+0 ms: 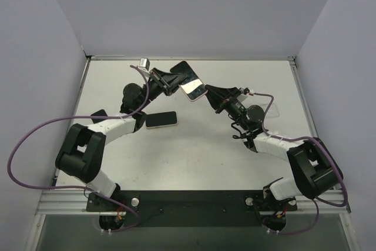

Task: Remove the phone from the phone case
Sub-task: Remove the phone case from the phone.

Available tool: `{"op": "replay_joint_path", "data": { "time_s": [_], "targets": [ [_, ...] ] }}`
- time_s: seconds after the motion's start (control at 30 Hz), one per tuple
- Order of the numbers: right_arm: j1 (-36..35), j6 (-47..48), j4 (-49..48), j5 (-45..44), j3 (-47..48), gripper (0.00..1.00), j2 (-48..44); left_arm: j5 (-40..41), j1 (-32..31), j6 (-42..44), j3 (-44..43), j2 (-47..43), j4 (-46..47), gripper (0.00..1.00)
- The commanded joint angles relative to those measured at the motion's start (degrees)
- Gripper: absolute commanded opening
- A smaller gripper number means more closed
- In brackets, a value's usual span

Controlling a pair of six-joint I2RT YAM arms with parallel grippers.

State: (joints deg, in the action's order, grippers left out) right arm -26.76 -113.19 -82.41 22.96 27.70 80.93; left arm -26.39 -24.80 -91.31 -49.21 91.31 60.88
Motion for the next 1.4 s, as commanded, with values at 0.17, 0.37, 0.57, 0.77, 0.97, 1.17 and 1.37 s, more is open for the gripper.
{"op": "replay_joint_path", "data": {
  "time_s": [0.17,0.37,0.57,0.77,0.97,1.17,1.37],
  "targets": [
    [-3.91,-6.96,-13.04,-2.75,2.97,0.00,3.80,6.44,-6.31,-5.37,-5.63,-5.35,25.69,0.00],
    [-4.17,-7.05,-13.04,-3.80,3.58,0.00,4.33,9.25,-7.11,-8.61,-6.07,-5.00,28.76,0.00],
    [-4.00,-5.82,-12.95,-3.45,4.81,0.00,3.89,11.98,-7.55,-9.60,-4.41,-7.27,28.42,0.00],
    [-1.63,6.20,-1.67,2.35,6.31,0.06,-3.30,12.68,-7.37,-5.82,-1.24,-12.81,16.91,0.00],
    [1.27,19.66,17.45,3.76,6.40,0.51,-14.82,12.86,-7.20,-5.90,0.17,-14.66,9.26,0.00],
    [2.68,24.76,22.65,6.04,7.36,0.64,-18.78,12.86,-7.20,-6.78,1.13,-14.49,6.97,0.00],
    [2.77,29.42,25.97,5.96,7.98,0.67,-22.56,12.33,-7.20,-5.81,2.27,-15.46,2.06,0.00]
  ]
}}
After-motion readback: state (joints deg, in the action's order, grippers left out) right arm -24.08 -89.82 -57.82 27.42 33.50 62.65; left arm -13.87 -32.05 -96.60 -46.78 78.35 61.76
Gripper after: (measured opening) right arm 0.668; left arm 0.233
